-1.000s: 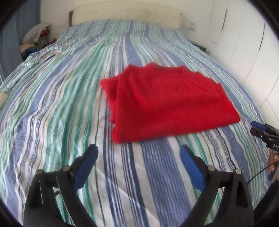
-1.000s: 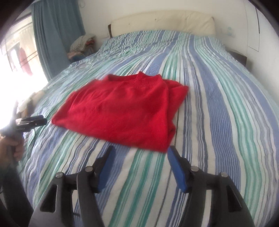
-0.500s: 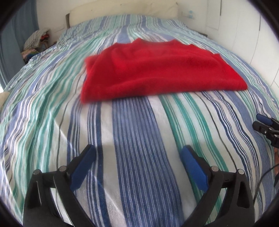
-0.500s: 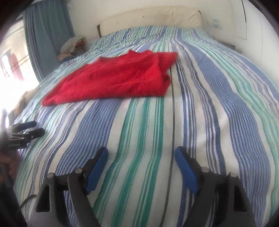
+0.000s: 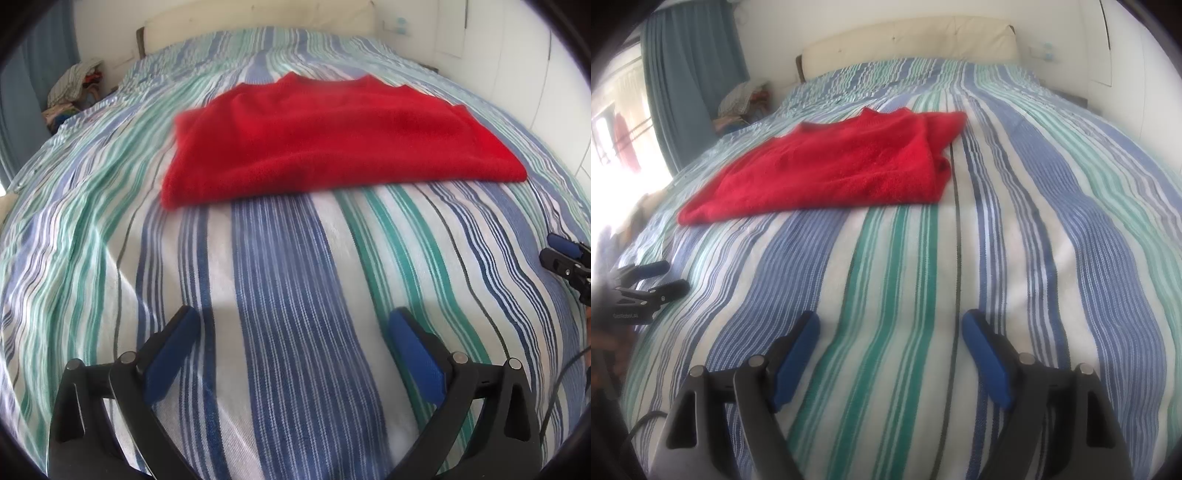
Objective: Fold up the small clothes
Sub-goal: 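Release the folded sweater and withdraw both grippers, then grasp one side of the folded sweater with the right gripper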
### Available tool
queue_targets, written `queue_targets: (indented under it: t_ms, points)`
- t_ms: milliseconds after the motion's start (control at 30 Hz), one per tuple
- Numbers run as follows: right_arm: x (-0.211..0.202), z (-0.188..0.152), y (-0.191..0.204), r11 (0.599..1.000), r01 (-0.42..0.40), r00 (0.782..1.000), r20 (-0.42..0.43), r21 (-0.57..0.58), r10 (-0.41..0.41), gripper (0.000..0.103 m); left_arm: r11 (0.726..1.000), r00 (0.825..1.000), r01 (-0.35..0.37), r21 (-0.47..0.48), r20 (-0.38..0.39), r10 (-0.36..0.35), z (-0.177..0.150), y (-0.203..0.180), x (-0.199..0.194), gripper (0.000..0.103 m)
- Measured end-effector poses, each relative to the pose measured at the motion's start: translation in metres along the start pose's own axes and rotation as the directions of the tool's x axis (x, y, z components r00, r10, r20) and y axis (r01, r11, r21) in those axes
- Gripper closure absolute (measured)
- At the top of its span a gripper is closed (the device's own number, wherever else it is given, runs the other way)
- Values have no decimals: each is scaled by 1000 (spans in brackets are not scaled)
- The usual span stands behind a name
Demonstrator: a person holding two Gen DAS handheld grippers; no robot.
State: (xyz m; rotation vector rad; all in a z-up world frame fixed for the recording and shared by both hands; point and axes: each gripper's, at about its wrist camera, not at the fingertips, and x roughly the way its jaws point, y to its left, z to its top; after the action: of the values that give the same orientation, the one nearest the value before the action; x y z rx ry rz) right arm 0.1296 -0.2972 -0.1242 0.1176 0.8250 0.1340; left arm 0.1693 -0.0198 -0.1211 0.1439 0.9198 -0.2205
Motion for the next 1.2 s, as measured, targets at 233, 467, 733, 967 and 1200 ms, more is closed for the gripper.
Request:
queue_targets:
  t_ms: [233, 467, 733, 967, 1200]
  points:
    - [0, 0, 2, 1000, 8, 1000, -1, -3, -8, 24, 1000, 1000, -1, 0, 0, 1, 0, -1, 0, 0]
    - [0, 20, 7, 1000, 25, 997, -77, -9, -26, 24, 1000, 1000, 14, -6, 2, -14, -1, 1, 1, 1]
    - [42, 140, -40, 973, -49, 999, -11, 225, 53, 24, 996, 996, 87, -36, 14, -87, -1, 11, -6, 1]
    - [118, 159, -61, 892, -105, 986, -74, 439, 152, 93, 978, 983, 181, -102, 34, -178, 6, 33, -31, 2]
    - [69, 228, 50, 981, -47, 997, -48, 187, 57, 93, 975, 991, 55, -215, 129, -27, 20, 99, -67, 2]
